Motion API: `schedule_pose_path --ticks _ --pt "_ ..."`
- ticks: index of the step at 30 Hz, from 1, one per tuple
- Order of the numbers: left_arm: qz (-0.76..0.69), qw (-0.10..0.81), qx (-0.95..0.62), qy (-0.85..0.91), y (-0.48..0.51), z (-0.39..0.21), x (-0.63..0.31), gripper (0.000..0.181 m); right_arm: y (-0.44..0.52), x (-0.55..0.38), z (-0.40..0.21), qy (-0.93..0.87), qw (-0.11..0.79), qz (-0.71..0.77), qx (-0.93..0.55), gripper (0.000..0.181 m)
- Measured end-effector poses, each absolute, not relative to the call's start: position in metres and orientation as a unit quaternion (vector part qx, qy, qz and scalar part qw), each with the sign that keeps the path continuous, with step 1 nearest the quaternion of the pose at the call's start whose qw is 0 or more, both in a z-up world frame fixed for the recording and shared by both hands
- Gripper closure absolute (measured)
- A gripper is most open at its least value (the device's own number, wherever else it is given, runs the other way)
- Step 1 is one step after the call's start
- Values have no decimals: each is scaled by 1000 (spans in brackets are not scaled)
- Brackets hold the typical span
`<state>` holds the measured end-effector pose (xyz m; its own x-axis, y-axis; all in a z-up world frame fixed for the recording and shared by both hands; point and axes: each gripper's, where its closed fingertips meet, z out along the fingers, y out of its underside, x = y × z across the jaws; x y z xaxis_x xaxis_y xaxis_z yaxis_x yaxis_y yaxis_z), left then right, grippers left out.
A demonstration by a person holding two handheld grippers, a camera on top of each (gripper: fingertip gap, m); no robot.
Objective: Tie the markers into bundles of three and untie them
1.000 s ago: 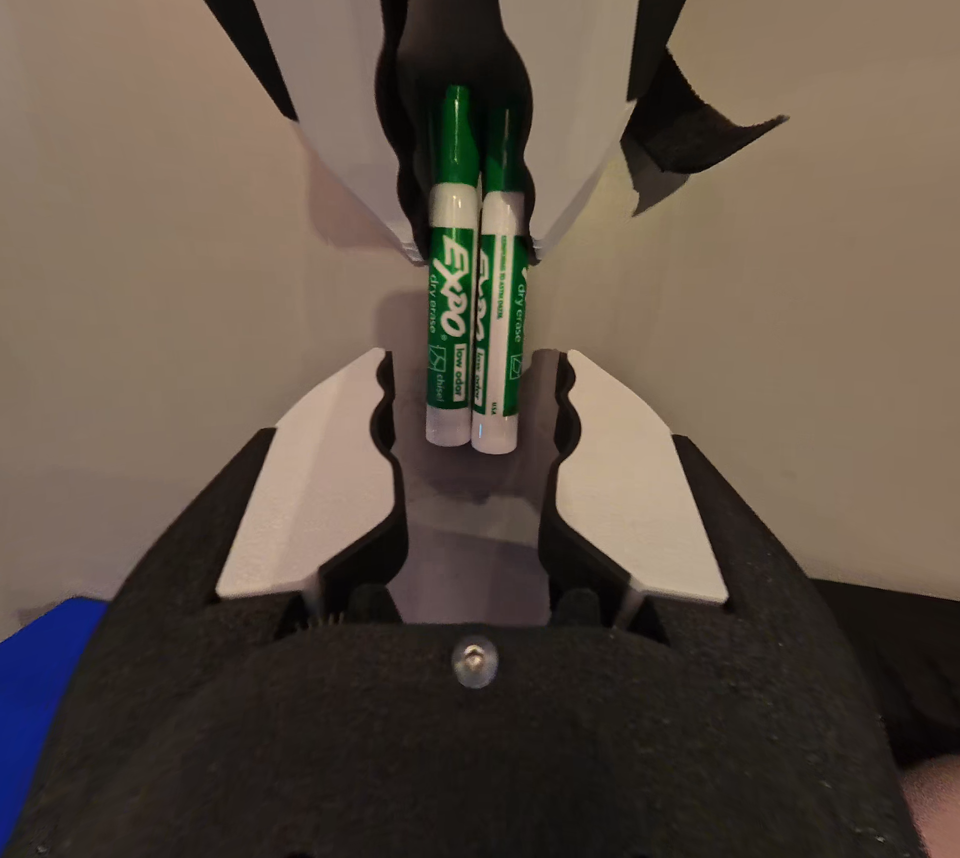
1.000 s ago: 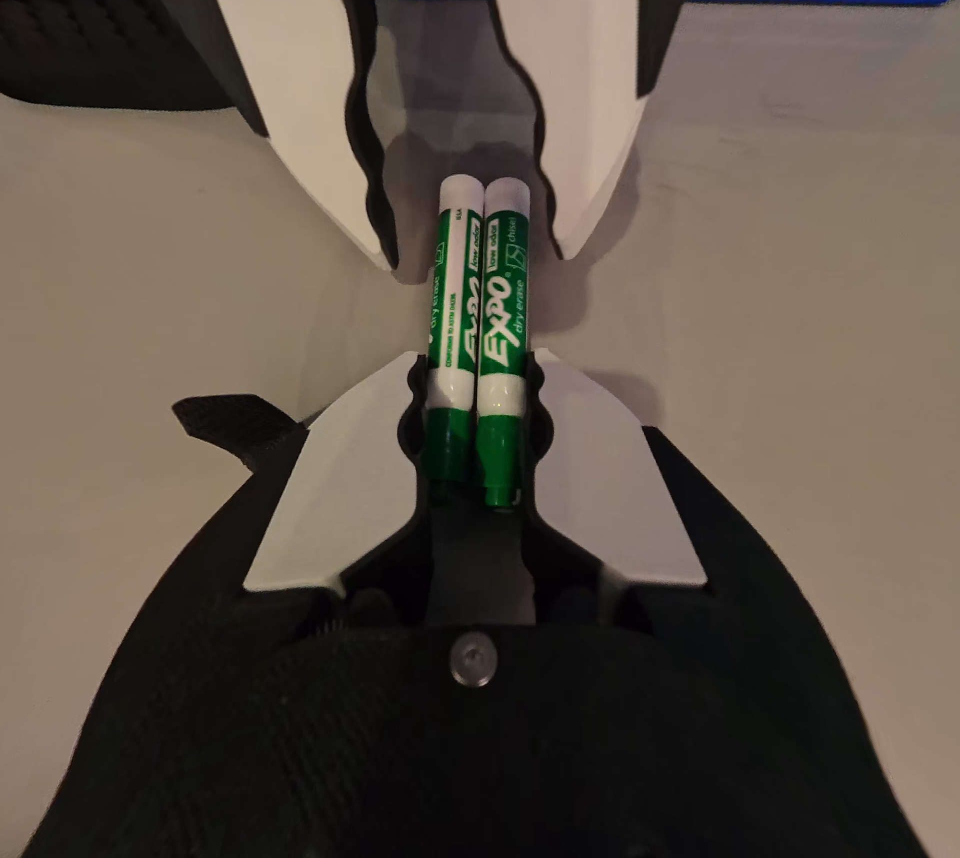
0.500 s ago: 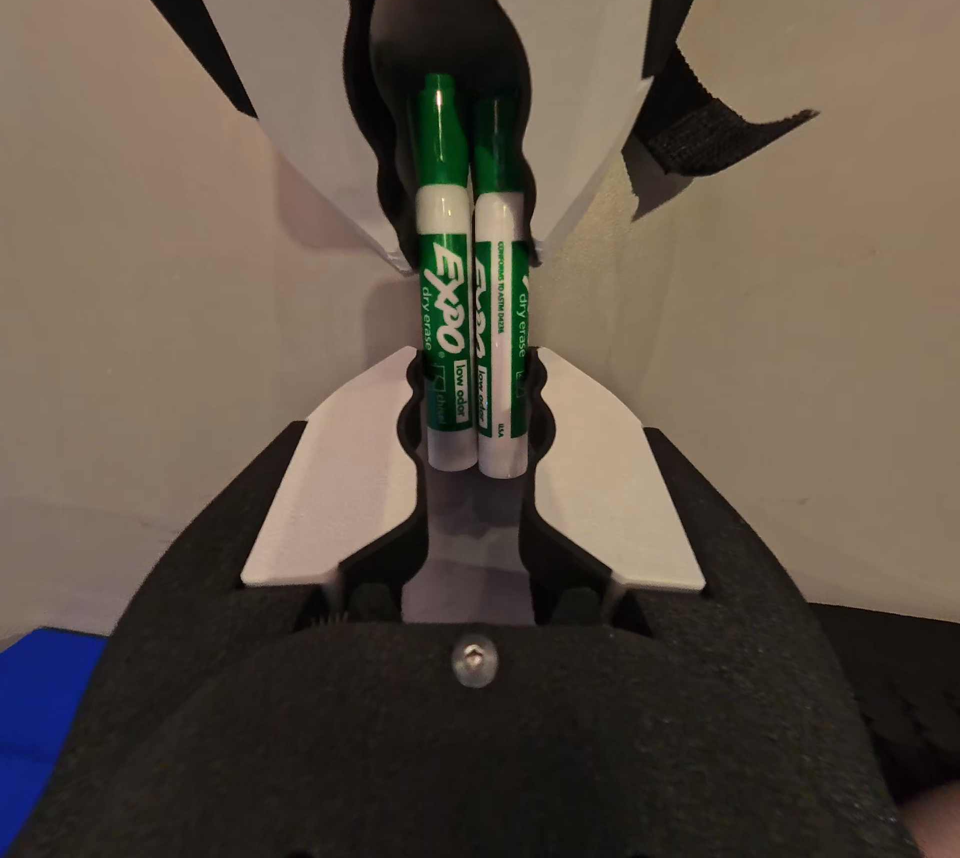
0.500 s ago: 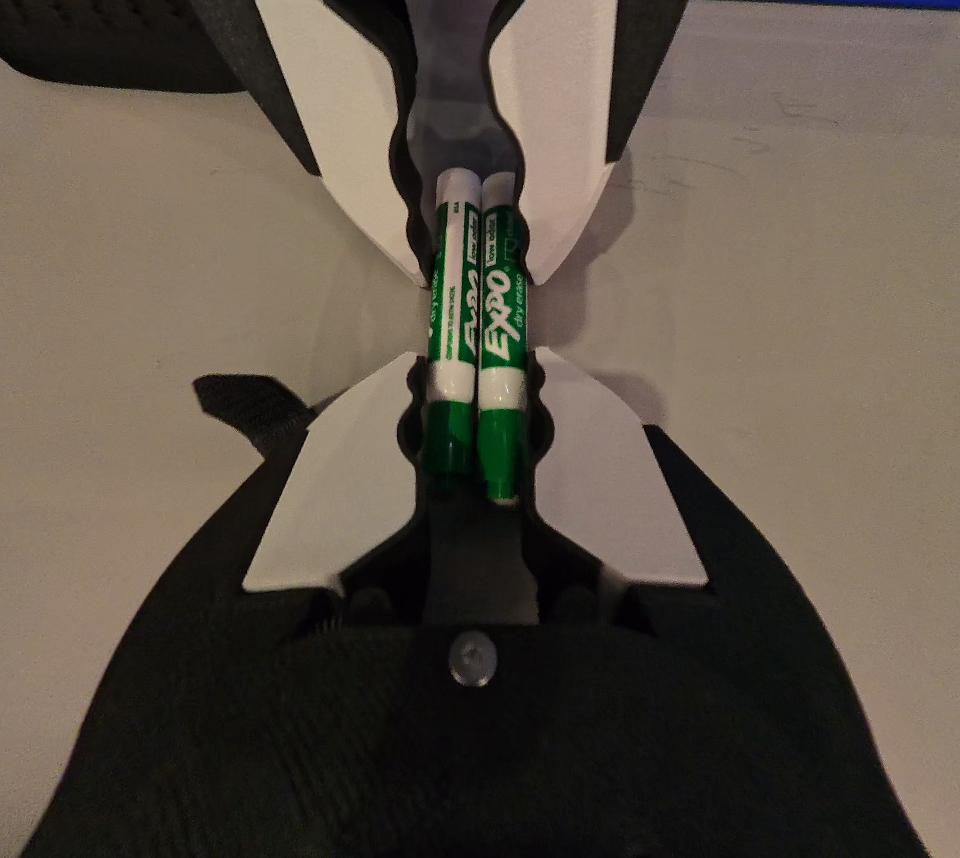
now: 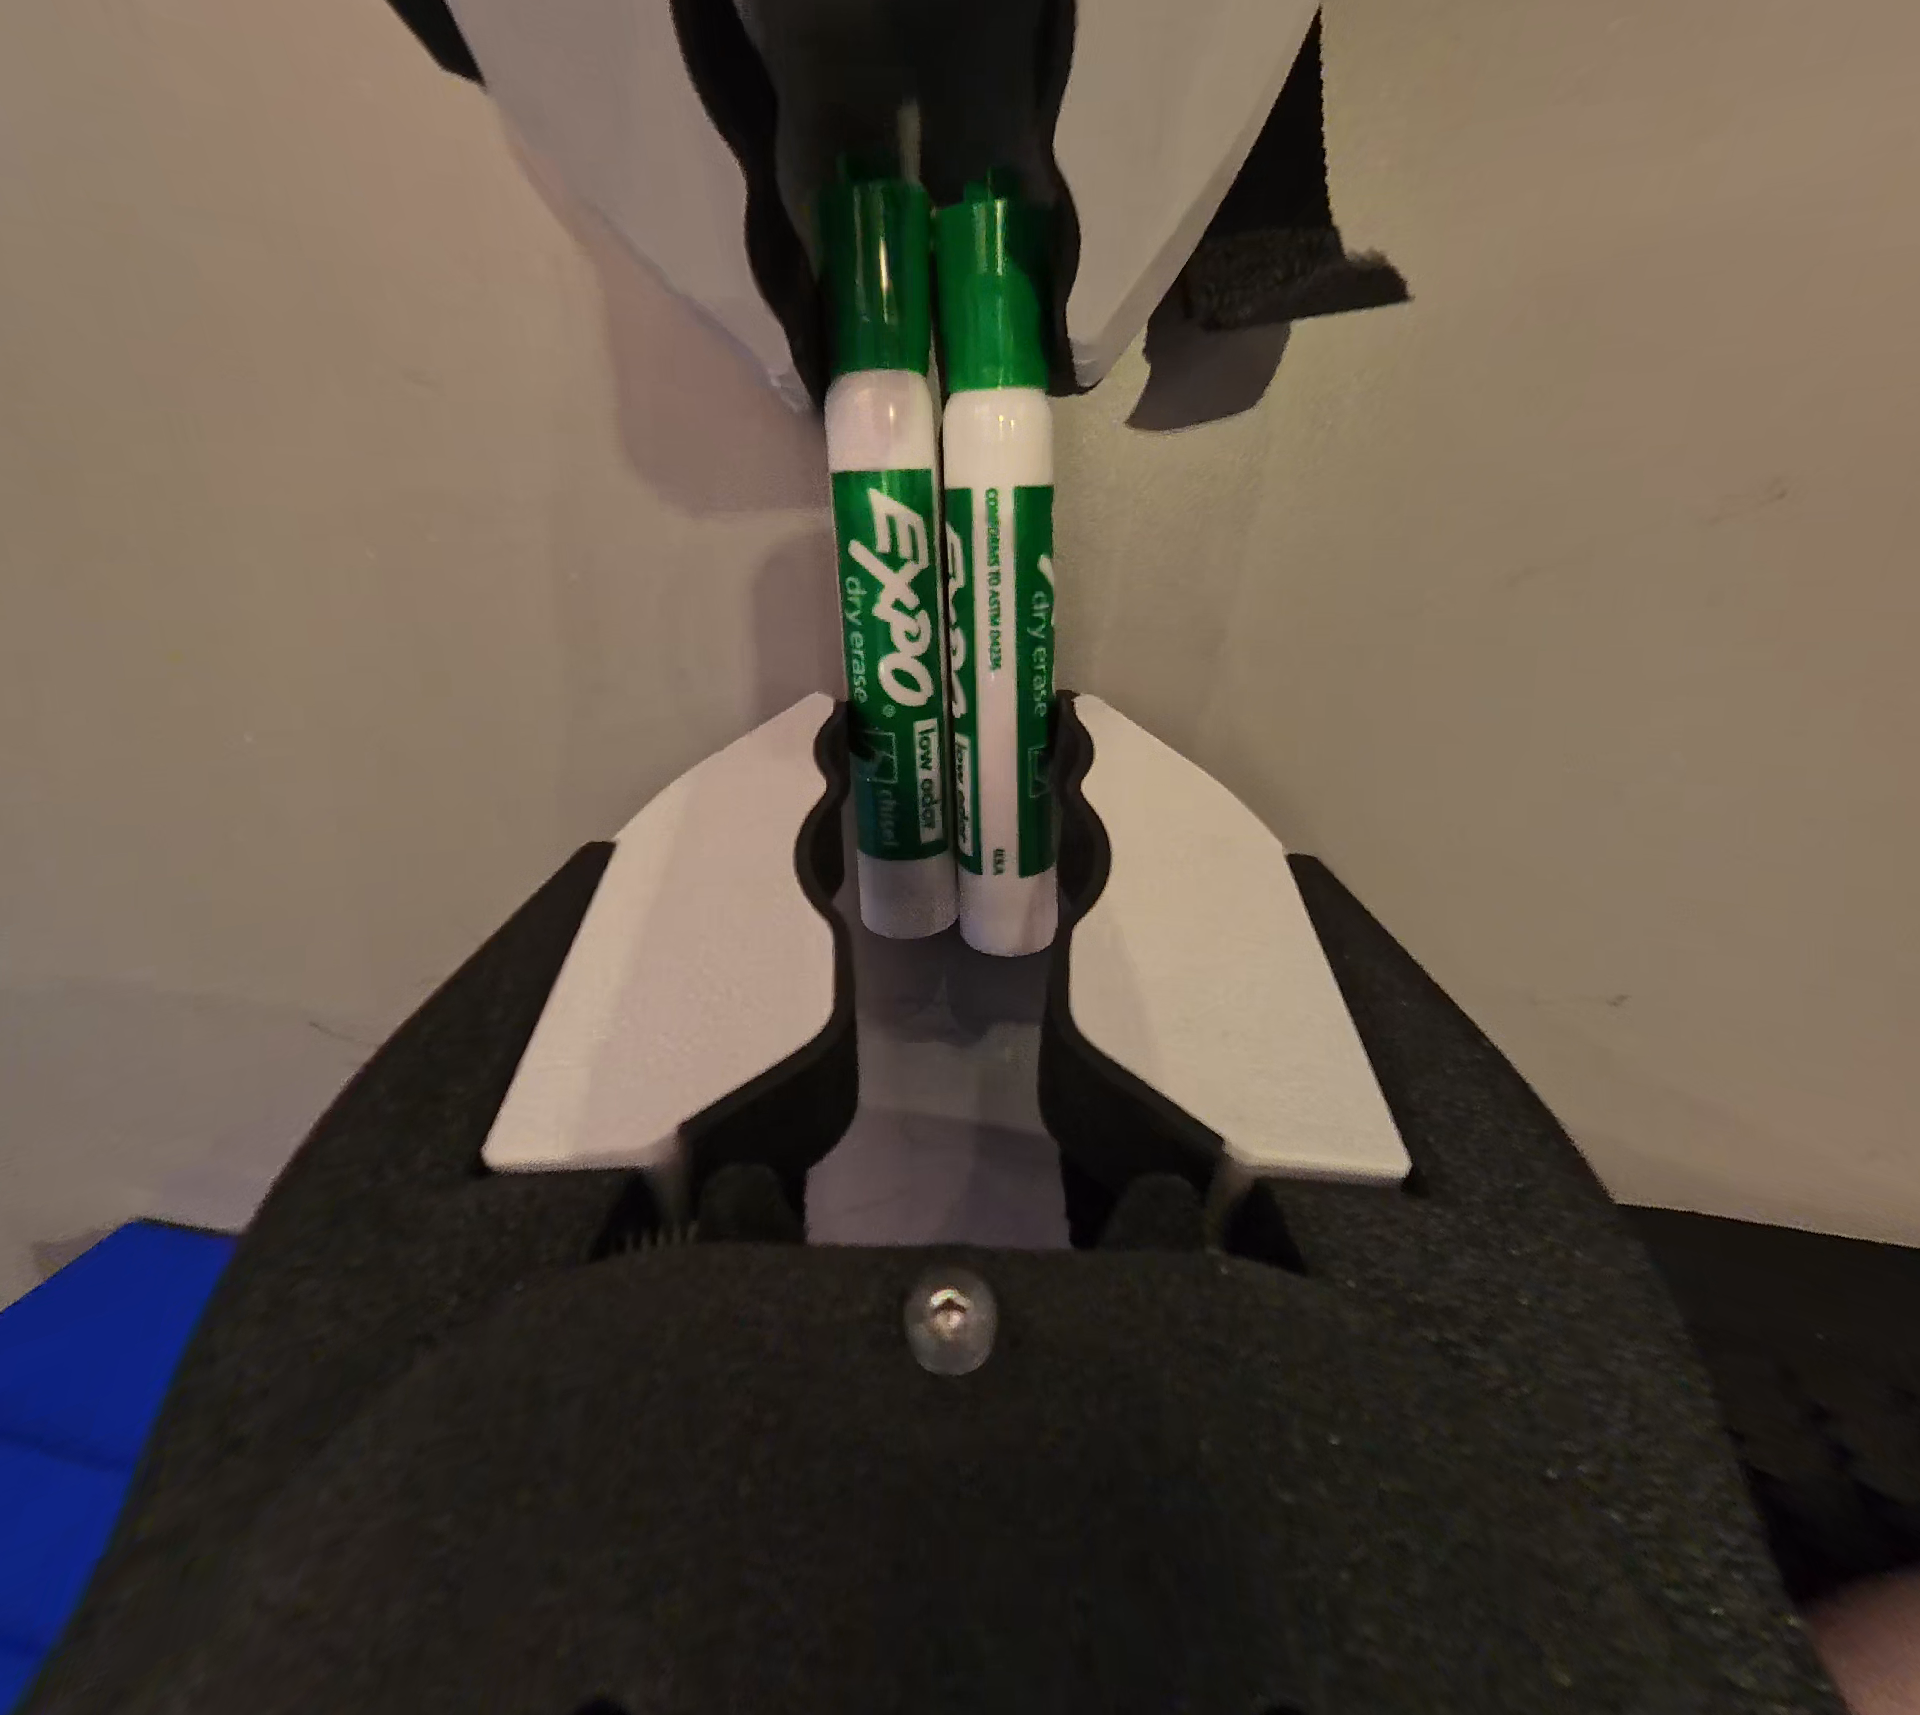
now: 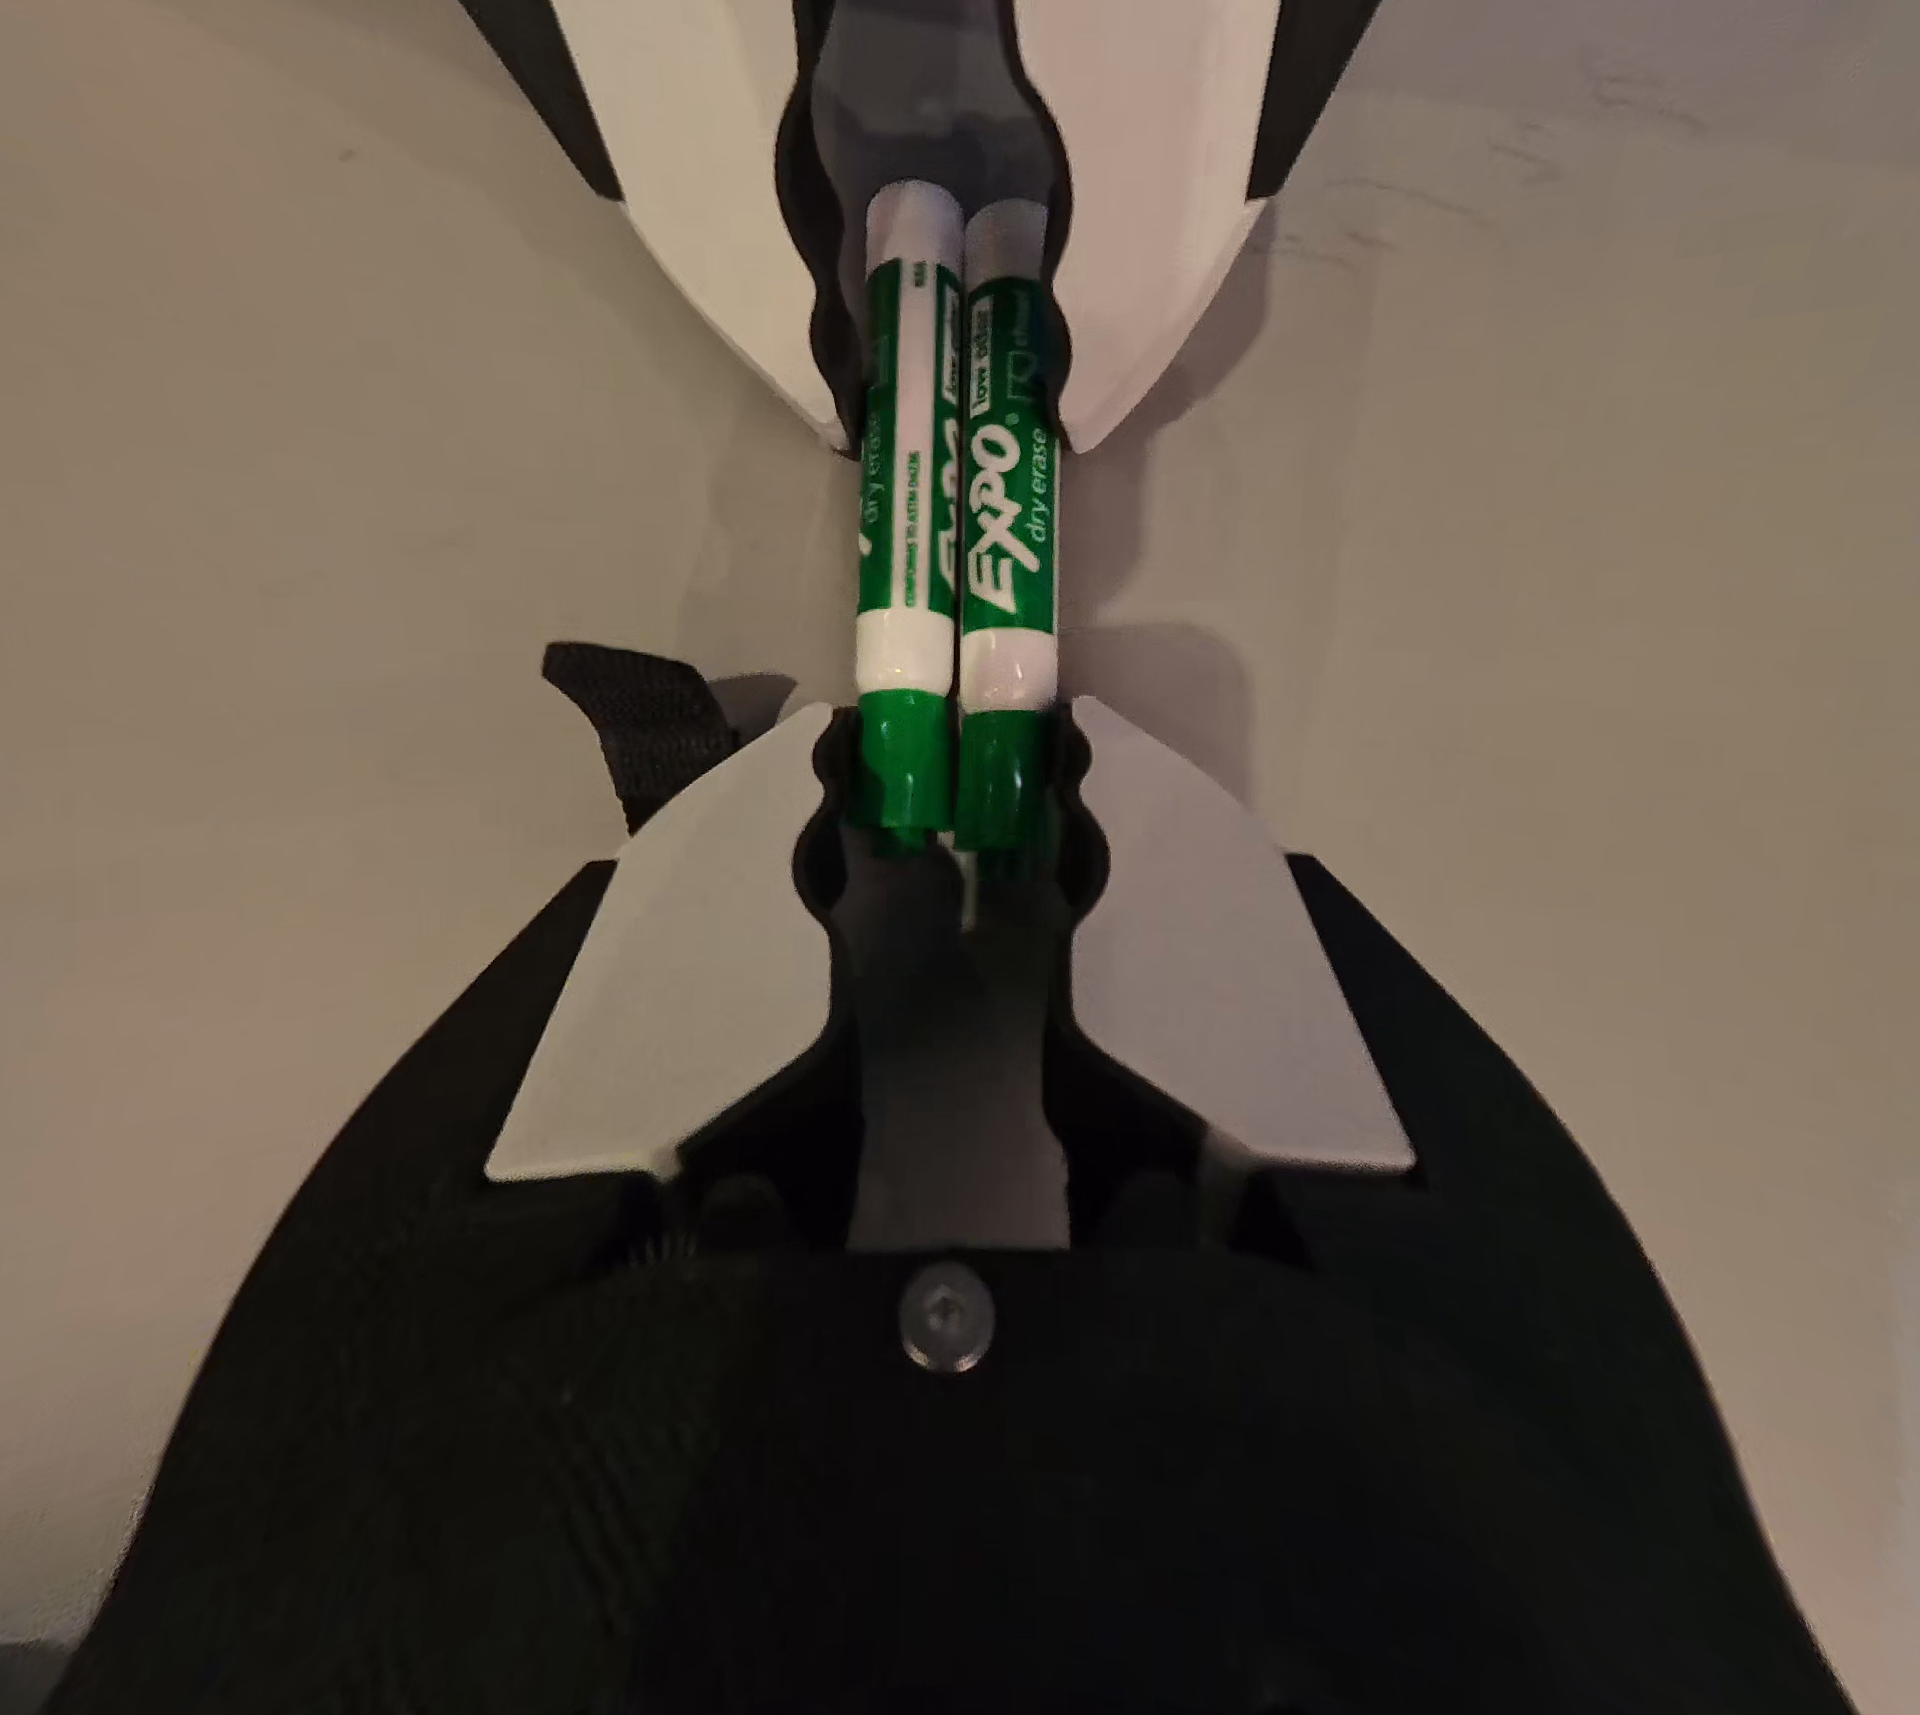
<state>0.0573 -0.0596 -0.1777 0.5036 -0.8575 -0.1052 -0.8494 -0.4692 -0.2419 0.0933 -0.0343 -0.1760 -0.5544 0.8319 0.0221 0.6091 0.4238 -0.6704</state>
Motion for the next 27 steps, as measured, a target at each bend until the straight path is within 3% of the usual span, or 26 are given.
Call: schedule_pose_path --ticks 2,3,4,9,11,14,16,27 --pt "-8 136 -854 503 -59 -177 58 143 -34 92 -171 -825 186 311 -435 145" --pt "-10 139 -852 504 -58 -176 60 143 -35 91 -164 -820 193 323 -431 156" --pt "-12 142 -853 501 -56 -177 62 142 -40 90 -153 -813 201 353 -417 180" --pt "-27 142 -859 490 -55 -178 61 141 -29 98 -157 -814 198 338 -429 180" --pt "-24 138 -861 488 -55 -179 60 141 -30 97 -158 -806 195 356 -430 174" --pt "-11 135 -856 499 -55 -179 61 144 -29 91 -158 -800 204 362 -432 141" --pt "-6 134 -854 503 -55 -179 60 143 -31 88 -160 -798 205 366 -433 131" --pt "-13 139 -852 505 -54 -179 60 144 -42 84 -173 -803 170 366 -438 135"
